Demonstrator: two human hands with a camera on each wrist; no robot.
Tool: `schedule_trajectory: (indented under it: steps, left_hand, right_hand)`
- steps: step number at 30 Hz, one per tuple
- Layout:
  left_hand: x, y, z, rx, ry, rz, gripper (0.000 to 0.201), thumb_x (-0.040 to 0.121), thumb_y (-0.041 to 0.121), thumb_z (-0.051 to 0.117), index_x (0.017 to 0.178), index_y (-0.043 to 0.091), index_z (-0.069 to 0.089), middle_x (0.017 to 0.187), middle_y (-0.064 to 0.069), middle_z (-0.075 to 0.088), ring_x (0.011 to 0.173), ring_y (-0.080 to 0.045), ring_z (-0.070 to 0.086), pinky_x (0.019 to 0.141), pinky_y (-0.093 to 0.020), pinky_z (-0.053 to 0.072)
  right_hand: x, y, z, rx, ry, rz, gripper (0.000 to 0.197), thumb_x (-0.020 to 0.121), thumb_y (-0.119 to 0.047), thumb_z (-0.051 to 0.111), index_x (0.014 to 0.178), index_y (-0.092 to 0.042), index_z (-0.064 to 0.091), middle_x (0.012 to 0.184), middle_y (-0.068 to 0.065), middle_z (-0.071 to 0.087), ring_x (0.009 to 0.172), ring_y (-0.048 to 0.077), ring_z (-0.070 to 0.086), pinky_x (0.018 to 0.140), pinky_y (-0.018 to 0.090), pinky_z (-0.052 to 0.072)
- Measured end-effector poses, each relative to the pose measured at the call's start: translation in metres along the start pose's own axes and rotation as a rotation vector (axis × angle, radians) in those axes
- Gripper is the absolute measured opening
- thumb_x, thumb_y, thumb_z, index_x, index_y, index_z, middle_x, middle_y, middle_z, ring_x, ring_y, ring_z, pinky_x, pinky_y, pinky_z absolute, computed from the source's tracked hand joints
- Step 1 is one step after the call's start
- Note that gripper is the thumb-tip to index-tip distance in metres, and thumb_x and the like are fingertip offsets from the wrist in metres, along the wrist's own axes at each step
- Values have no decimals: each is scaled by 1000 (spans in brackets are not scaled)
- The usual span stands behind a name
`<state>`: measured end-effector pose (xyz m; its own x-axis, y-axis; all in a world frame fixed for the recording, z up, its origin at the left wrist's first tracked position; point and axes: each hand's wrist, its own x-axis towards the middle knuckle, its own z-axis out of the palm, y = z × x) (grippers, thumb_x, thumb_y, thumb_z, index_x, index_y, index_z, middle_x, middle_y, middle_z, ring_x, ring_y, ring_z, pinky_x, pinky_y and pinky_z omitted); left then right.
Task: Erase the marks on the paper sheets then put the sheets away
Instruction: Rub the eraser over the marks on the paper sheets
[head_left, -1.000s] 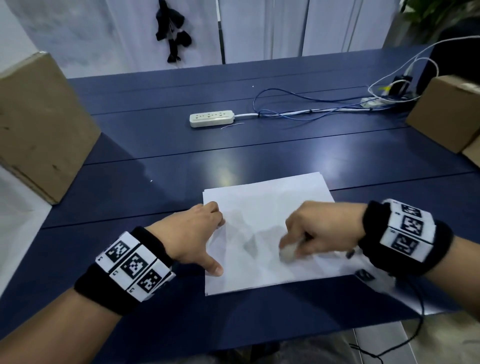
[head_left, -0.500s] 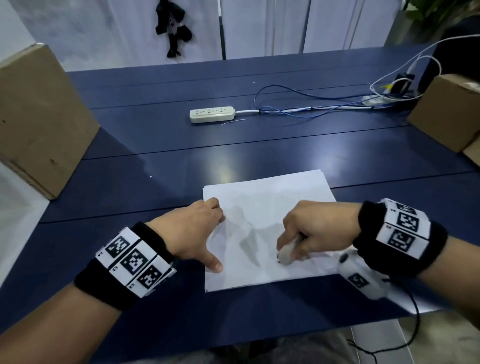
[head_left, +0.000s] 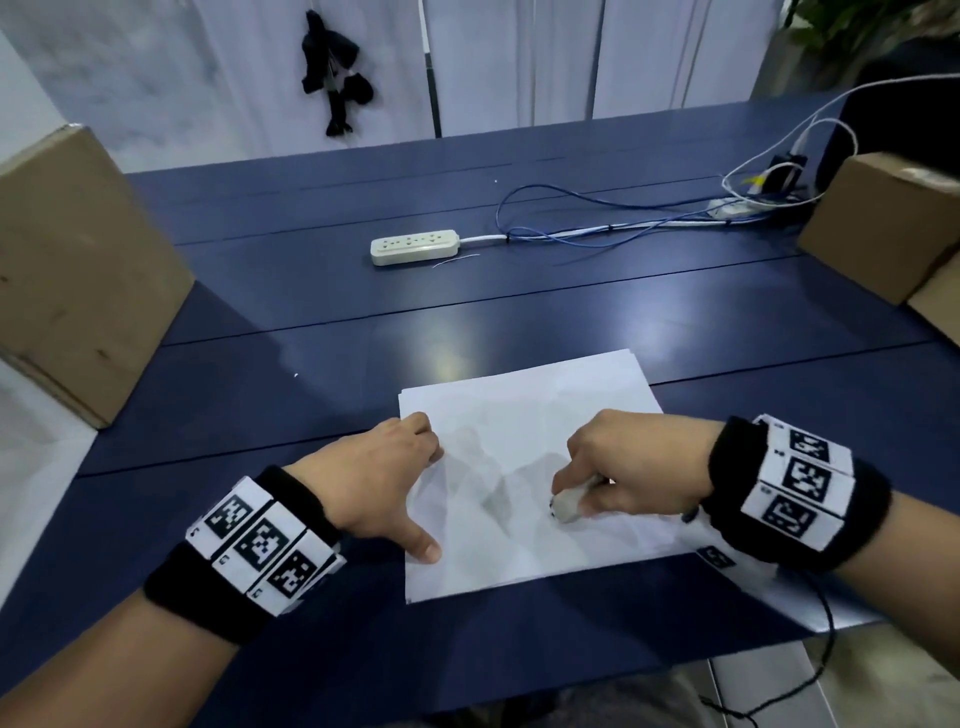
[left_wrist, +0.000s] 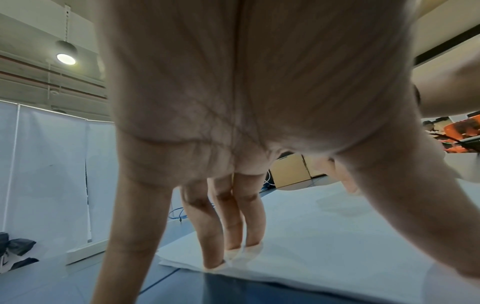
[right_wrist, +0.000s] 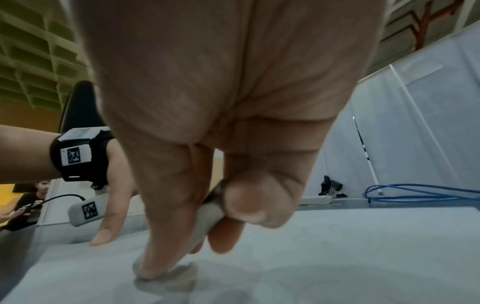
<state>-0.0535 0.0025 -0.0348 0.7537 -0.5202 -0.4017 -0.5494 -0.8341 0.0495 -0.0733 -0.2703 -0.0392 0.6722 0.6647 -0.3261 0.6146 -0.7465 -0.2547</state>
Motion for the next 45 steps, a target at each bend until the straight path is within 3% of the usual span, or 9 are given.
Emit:
schedule_trajectory:
  steps: [7,11,17,22,25,30,36,42,45]
  left_hand:
    - [4,0,-8,-64,-30,-21,96,54,76,72,131,24,46,115,18,39,110,-5,43,98,-28,43]
    - [8,1,-18,-83,-21,-43,81,68,74,66,132,27,49,121,18,46,114,-4,47,99,-27,42]
    - [33,18,-45,26,173,38,67,76,68,62,130,30,52,123,13,50,117,-11,49,98,-33,43]
    - [73,36,-48,-6,161,102,64,76,64,67,125,25,57,122,7,52,117,-14,48,97,-33,44]
    - [86,36,-41,-7,140,100,64,75,64,67,122,23,59,120,6,53,113,-15,49,93,-31,45]
    - [97,32,-32,-83,161,80,64,70,64,71,119,26,58,109,13,46,107,-12,50,89,-28,45]
    - [98,32,-29,-76,132,33,62,67,67,71,117,33,57,101,16,46,100,-13,53,81,-38,52]
    - [99,33,-32,-34,126,24,62,67,67,71,116,32,59,95,13,43,95,-15,53,72,-34,50]
    - [100,34,-33,-12,123,16,61,67,68,71,114,30,60,94,12,42,97,-16,54,73,-35,52]
  right_hand:
    - [-3,6,3,80,-6,21,28,87,-37,56,113,-37,64,82,-8,60,82,12,55,74,30,50]
    - [-3,6,2,113,-12,24,29,84,-39,54,112,-38,64,79,-10,56,82,12,56,75,32,51]
    - [-2,4,2,100,-16,36,35,83,-35,54,116,-42,61,83,-7,60,85,16,59,75,32,52]
    - [-15,20,-22,109,242,49,32,87,-36,61,118,-39,64,97,-8,66,81,2,50,75,11,36]
    - [-16,56,-37,80,361,122,31,86,-40,63,117,-39,66,101,-12,55,76,-6,43,73,7,30]
    - [22,83,-39,26,269,160,35,87,-39,63,120,-30,66,105,-4,61,98,14,56,82,25,44]
    - [48,92,-44,40,196,173,32,83,-38,65,113,-26,66,104,-4,71,97,17,63,84,34,52]
    - [50,90,-43,-8,198,114,26,83,-33,64,105,-21,69,98,-1,70,91,19,62,80,33,50]
    - [34,79,-39,32,79,1,27,80,-31,66,106,-25,71,96,-5,68,86,12,60,77,25,48]
